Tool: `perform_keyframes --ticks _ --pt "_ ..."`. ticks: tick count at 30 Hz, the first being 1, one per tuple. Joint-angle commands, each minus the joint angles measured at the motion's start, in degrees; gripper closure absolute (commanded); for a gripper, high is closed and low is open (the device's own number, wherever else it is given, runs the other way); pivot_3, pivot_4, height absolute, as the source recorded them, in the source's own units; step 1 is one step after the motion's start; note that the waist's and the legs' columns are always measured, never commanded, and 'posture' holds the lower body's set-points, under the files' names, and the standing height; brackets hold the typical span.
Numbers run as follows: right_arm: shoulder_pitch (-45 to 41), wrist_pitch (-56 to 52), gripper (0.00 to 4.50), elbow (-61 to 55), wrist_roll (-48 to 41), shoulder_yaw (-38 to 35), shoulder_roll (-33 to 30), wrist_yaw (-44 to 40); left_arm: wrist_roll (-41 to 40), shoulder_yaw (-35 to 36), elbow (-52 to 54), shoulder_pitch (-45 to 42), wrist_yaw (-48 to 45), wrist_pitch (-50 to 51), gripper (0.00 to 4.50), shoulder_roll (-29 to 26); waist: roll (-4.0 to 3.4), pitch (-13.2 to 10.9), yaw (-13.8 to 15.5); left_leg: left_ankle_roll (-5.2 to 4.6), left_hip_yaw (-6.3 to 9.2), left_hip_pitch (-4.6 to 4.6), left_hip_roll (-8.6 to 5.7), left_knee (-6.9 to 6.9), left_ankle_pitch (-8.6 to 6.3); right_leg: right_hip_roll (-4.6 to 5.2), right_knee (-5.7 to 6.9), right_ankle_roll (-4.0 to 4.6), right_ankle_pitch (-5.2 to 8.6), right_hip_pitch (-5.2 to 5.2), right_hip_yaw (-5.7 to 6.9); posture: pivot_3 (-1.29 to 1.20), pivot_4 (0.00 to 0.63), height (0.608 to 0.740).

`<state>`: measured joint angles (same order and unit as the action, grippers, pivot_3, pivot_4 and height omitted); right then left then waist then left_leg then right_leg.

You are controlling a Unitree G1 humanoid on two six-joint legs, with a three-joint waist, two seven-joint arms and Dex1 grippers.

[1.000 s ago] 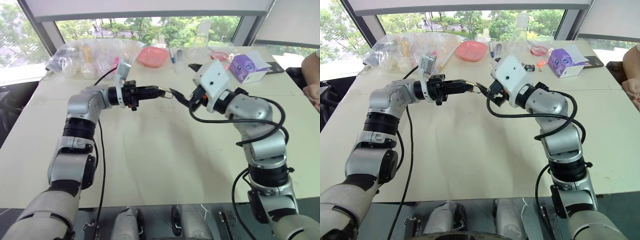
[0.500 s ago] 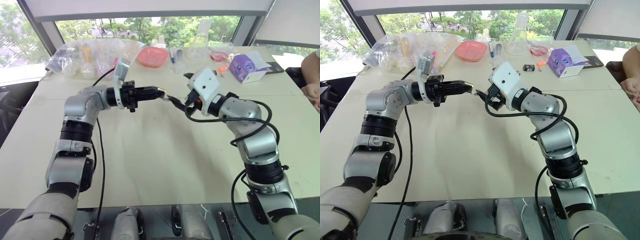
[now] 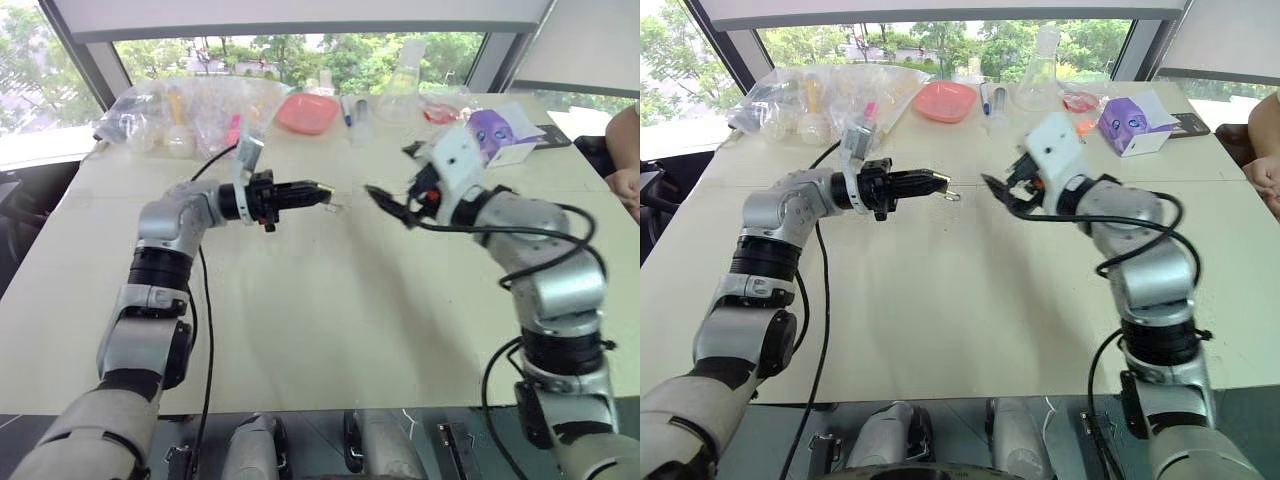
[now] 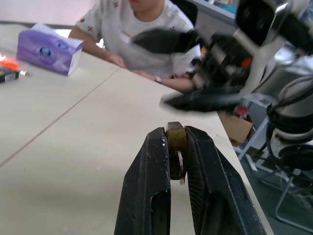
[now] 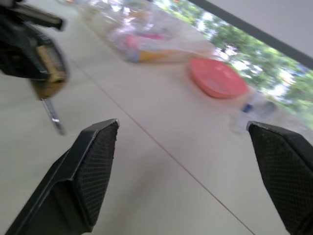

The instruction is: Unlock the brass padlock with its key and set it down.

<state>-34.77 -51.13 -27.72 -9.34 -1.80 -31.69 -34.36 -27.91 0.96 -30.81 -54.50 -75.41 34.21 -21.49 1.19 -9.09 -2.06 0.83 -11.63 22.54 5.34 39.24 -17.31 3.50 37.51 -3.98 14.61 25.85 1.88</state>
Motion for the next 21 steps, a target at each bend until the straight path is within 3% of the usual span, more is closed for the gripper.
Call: perform_keyframes --ticks 1,5,9,16,21 --pt "6.3 -8.5 0.2 -12.8 -4.7 -0.5 -7.3 -4.2 -0.5 0.8 -1.6 -0.8 3.9 1.1 4.5 3.3 0.01 0.0 0.1 0.0 0.05 0.0 0.0 0.0 0.0 -0.01 -0.01 0.0 0.0 -0.02 0.01 0.0 0.15 0.733" --pt "15.2 -16.9 0.2 -22.5 -9.0 1.0 -12.0 -4.8 3.2 -1.8 -10.1 -0.3 12.0 3.2 4.5 10.8 0.04 0.1 1.3 -0.05 0.38 -0.01 -0.07 -0.02 -0.03 0.0 -0.22 0.01 0.0 -0.2 0.06 0.0 0.15 0.733" --pt "15.2 -19.1 0.2 -22.0 -6.5 3.4 -13.9 -0.3 4.1 0.2 -21.4 -3.6 18.7 8.0 4.5 15.7 0.14 0.0 1.0 -0.25 0.87 0.0 -0.44 0.09 -0.09 0.11 -0.2 0.0 -0.01 -0.25 0.02 0.0 0.15 0.733" --pt "15.4 -20.5 0.2 -22.1 -6.5 6.4 -14.3 3.7 6.1 1.8 -30.4 -6.3 21.4 4.0 4.5 18.9 0.14 0.0 1.3 -0.59 1.05 0.03 -0.45 0.03 -0.29 0.1 -0.25 0.02 0.0 -0.28 0.12 0.0 0.15 0.733" --pt "15.4 -20.9 0.16 -21.9 -7.0 6.6 -14.1 4.9 6.7 2.6 -32.1 -7.1 20.6 4.0 2.4 18.6 0.15 0.0 1.4 -0.6 1.05 0.04 -0.48 0.05 -0.29 0.13 -0.28 0.01 0.0 -0.32 0.15 0.0 0.15 0.733"
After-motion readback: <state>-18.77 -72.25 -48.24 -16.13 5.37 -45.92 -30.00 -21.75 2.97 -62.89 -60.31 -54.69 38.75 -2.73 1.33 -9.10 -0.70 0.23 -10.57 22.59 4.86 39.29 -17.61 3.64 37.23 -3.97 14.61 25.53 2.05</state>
